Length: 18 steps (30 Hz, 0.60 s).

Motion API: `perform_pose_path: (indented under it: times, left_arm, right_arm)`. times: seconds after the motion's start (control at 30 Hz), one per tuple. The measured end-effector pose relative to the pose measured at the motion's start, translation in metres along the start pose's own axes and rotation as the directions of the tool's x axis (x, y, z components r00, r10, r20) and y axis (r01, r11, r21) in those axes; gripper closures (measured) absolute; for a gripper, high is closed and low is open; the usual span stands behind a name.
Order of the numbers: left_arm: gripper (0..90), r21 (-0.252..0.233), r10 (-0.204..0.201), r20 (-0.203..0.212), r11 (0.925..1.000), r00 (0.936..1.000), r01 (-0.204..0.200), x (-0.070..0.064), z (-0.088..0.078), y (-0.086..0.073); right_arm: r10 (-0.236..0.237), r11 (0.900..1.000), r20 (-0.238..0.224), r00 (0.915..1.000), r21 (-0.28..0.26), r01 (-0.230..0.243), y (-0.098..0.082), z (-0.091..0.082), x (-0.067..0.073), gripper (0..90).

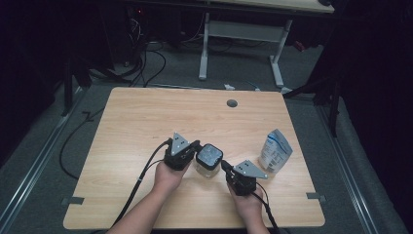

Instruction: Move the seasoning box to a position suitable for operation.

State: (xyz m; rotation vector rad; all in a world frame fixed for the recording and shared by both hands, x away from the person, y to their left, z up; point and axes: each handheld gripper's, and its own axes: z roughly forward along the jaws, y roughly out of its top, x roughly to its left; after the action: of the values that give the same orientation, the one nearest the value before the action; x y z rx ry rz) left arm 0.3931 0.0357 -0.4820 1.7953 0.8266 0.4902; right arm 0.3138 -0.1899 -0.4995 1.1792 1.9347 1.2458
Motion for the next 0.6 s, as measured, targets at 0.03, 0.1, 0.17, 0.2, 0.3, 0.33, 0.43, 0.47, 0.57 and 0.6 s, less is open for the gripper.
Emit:
perform_pose_path:
  times: [0.03,0.1,0.17,0.2,0.3,0.33,0.43,0.47,0.57,0.6]
  left_arm:
    - [90.0,0.0,-0.002,0.0,1.0,1.0,0.002,0.0,0.0,0.0]
    - [90.0,0.0,-0.006,0.001,1.0,1.0,0.006,0.001,0.001,0.0]
    - [90.0,0.002,-0.008,0.001,1.0,1.0,0.008,0.001,0.001,0.0]
    - [90.0,0.003,-0.009,0.0,1.0,1.0,0.009,0.001,0.001,0.0]
    - [90.0,0.005,-0.016,0.001,0.9999,0.9999,0.016,0.002,0.001,-0.001]
    - [90.0,0.005,-0.015,0.0,0.9999,0.9999,0.015,0.002,0.001,-0.001]
    - [90.0,0.005,-0.016,0.001,0.9999,0.9999,0.016,0.002,0.001,-0.001]
    - [90.0,0.005,-0.017,0.002,0.9998,0.9999,0.017,0.002,0.001,-0.001]
    - [90.0,0.004,-0.022,-0.001,0.9998,0.9998,0.022,0.003,0.001,-0.001]
    - [90.0,0.006,-0.024,0.002,0.9997,0.9997,0.024,0.003,0.0,-0.001]
  right_arm:
    - [-0.002,1.0,0.0,1.0,-0.003,0.002,0.0,0.0,-0.001,89.4]
    - [0.0,1.0,0.004,1.0,-0.005,0.0,0.002,-0.001,-0.002,89.5]
    - [0.0,1.0,0.004,1.0,-0.009,0.0,0.004,-0.001,-0.002,89.5]
    - [0.002,1.0,0.005,1.0,-0.01,-0.001,0.004,-0.001,-0.003,89.4]
    - [-0.002,1.0,0.004,1.0,-0.022,0.003,0.009,-0.001,-0.002,89.4]
    - [-0.005,1.0,0.004,1.0,-0.024,0.005,0.01,-0.001,-0.002,89.4]
    - [-0.009,1.0,-0.003,1.0,-0.03,0.009,0.016,0.002,0.001,89.4]
    - [-0.015,0.999,-0.006,0.9999,-0.034,0.015,0.018,0.003,0.002,89.4]
    - [-0.019,0.999,-0.016,0.9997,-0.043,0.018,0.023,0.007,0.007,89.5]
    - [-0.021,0.999,-0.015,0.9997,-0.045,0.021,0.024,0.008,0.008,89.9]
